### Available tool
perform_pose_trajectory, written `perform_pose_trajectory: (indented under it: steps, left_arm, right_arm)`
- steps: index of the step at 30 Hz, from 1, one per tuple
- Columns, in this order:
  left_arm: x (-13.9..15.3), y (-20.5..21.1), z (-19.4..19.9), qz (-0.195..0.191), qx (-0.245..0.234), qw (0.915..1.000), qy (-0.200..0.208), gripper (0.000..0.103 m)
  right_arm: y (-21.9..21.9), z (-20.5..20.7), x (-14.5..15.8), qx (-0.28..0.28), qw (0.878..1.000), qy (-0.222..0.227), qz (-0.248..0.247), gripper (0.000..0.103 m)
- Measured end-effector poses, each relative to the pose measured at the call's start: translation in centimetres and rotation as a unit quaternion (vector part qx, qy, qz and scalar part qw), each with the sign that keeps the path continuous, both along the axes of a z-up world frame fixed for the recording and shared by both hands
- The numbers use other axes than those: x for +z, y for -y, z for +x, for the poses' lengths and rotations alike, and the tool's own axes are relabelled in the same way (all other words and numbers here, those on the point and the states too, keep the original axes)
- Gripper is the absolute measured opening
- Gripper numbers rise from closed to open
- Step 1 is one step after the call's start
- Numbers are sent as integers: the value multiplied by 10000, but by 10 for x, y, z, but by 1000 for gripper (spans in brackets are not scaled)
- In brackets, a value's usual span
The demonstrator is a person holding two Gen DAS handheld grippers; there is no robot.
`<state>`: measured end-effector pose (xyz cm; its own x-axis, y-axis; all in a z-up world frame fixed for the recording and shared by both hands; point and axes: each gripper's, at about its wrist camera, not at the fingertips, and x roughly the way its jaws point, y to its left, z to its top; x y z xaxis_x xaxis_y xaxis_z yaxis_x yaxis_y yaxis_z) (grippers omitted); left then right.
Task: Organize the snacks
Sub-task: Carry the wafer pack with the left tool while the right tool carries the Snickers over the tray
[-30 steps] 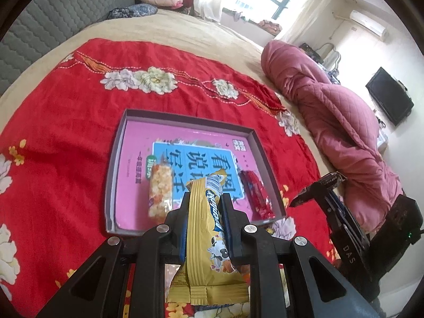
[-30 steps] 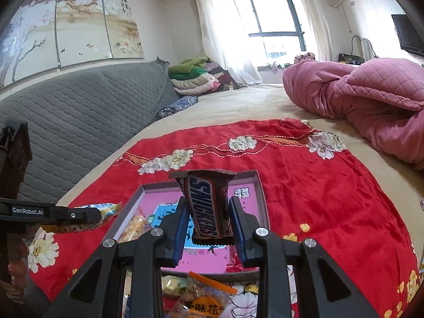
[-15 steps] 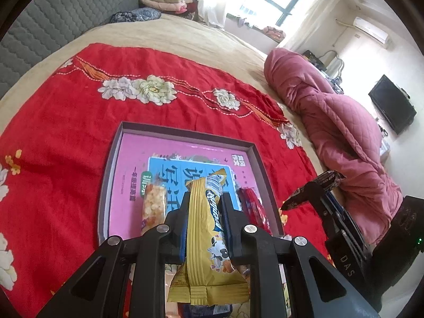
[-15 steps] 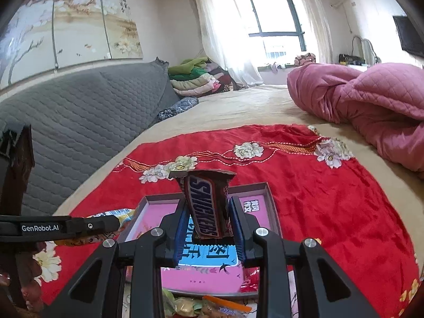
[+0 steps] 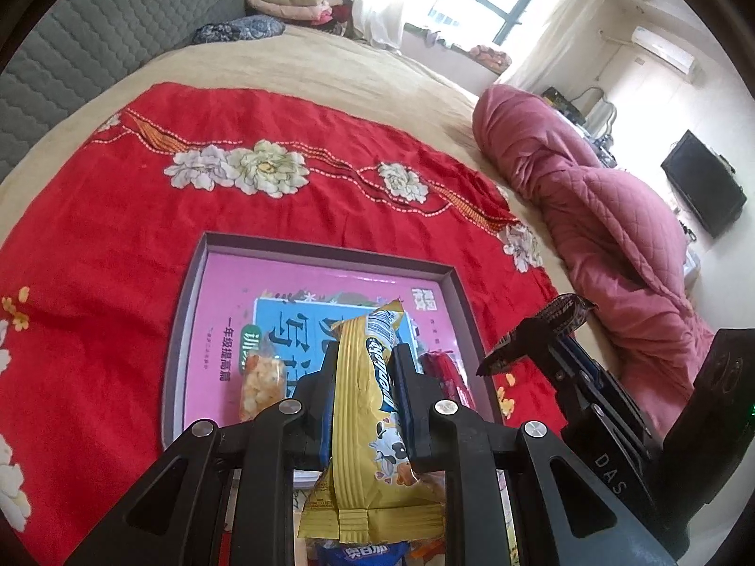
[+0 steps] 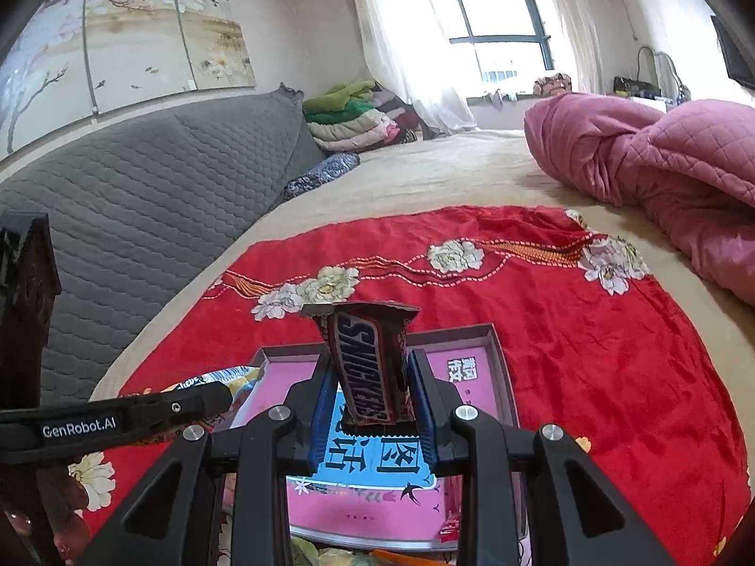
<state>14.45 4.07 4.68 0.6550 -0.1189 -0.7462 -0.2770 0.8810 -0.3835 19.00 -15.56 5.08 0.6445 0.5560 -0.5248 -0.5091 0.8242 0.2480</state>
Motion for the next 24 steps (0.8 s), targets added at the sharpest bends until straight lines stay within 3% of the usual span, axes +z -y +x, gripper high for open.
perform_pose_trajectory:
  steps: [14, 24]
  left_arm:
    - [-35, 8, 15, -43, -57, 9991, -418, 21]
    - [-58, 10, 19, 8, -98, 9978, -650, 21]
  right_arm:
    - [4, 7, -30, 171, 9995, -264, 55, 31]
    - [-4, 9, -55, 360, 9979, -503, -174, 31]
